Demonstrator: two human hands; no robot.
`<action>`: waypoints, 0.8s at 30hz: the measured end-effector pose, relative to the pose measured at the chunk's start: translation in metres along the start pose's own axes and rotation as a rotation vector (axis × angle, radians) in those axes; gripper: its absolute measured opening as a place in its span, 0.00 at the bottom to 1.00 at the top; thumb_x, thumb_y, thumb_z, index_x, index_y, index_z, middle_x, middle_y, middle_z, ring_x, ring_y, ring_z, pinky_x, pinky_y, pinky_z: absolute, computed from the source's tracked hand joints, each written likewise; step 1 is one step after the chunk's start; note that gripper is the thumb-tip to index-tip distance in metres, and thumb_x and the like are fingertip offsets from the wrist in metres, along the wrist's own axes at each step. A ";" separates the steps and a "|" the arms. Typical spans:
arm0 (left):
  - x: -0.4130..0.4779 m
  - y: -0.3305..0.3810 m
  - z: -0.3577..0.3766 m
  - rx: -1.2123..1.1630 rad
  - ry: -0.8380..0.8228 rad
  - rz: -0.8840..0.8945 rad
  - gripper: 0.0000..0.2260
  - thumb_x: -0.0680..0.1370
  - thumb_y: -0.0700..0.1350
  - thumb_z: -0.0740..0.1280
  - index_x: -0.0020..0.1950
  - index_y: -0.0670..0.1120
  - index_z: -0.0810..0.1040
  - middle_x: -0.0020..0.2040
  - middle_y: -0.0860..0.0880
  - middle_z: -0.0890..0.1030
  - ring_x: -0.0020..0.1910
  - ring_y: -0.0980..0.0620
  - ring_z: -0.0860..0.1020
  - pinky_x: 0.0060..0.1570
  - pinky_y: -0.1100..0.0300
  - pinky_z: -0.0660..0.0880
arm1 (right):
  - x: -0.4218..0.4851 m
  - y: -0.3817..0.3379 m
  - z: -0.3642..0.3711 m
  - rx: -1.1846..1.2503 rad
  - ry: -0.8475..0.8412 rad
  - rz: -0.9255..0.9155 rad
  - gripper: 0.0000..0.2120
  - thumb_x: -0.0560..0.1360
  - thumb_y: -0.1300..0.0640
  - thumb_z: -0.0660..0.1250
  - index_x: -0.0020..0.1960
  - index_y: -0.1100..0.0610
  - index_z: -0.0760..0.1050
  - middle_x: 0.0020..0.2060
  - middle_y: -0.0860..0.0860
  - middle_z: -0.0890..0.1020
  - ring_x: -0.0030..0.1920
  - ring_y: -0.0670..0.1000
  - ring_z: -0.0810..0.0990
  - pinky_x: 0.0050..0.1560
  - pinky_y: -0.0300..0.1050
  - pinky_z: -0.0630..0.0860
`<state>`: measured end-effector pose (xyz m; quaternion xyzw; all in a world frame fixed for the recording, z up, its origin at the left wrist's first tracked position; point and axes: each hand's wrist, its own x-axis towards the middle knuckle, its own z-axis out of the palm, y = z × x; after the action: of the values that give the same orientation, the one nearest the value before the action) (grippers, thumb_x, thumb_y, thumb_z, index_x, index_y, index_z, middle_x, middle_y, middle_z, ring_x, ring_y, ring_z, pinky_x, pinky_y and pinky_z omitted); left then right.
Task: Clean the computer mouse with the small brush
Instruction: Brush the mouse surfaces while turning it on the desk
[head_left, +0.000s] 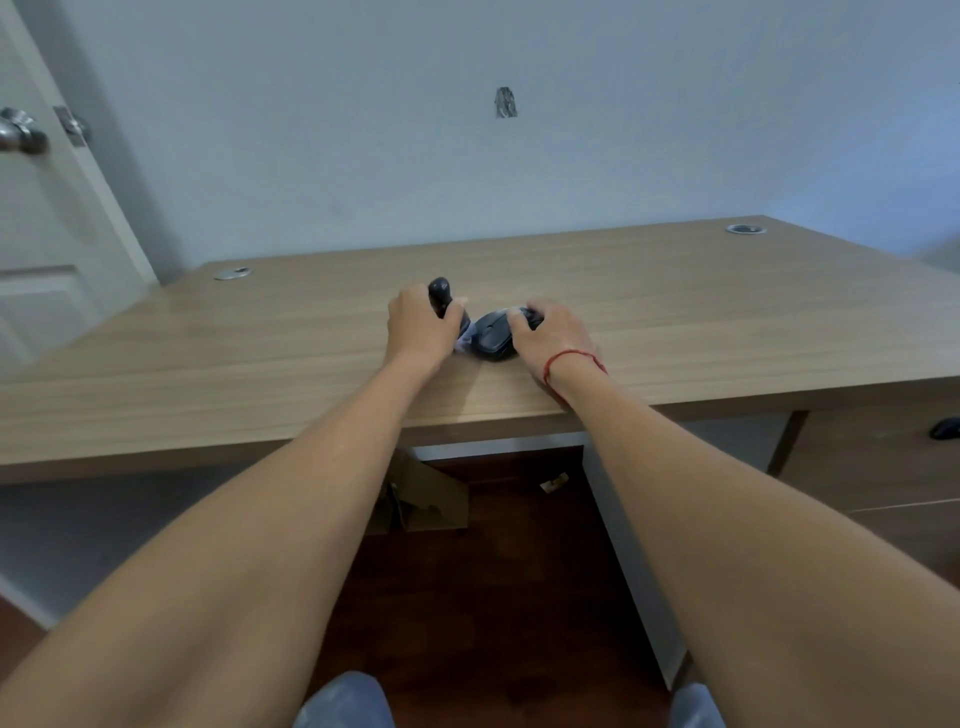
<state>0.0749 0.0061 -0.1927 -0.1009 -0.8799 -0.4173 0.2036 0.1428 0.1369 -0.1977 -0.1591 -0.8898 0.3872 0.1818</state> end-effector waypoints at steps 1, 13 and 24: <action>0.001 -0.001 -0.002 0.024 -0.019 0.003 0.17 0.75 0.49 0.67 0.32 0.43 0.66 0.36 0.43 0.73 0.36 0.45 0.70 0.36 0.58 0.64 | 0.000 -0.001 0.001 -0.015 0.006 0.008 0.17 0.79 0.45 0.56 0.59 0.51 0.78 0.57 0.53 0.81 0.59 0.57 0.77 0.63 0.52 0.71; 0.007 0.014 -0.006 -0.016 -0.043 0.128 0.14 0.74 0.48 0.70 0.34 0.41 0.72 0.32 0.45 0.76 0.33 0.44 0.75 0.35 0.60 0.67 | -0.016 -0.008 -0.007 -0.124 -0.067 -0.031 0.28 0.66 0.31 0.68 0.56 0.49 0.74 0.55 0.49 0.80 0.58 0.55 0.77 0.62 0.52 0.70; -0.004 0.006 -0.011 -0.072 -0.103 0.111 0.16 0.74 0.47 0.71 0.39 0.34 0.80 0.34 0.40 0.82 0.33 0.48 0.76 0.33 0.61 0.70 | -0.020 -0.011 -0.013 -0.131 -0.136 -0.037 0.35 0.70 0.35 0.67 0.72 0.50 0.66 0.68 0.50 0.75 0.67 0.57 0.71 0.70 0.54 0.63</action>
<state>0.0839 0.0015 -0.1843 -0.1781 -0.8666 -0.4311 0.1774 0.1644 0.1301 -0.1853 -0.1274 -0.9263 0.3346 0.1175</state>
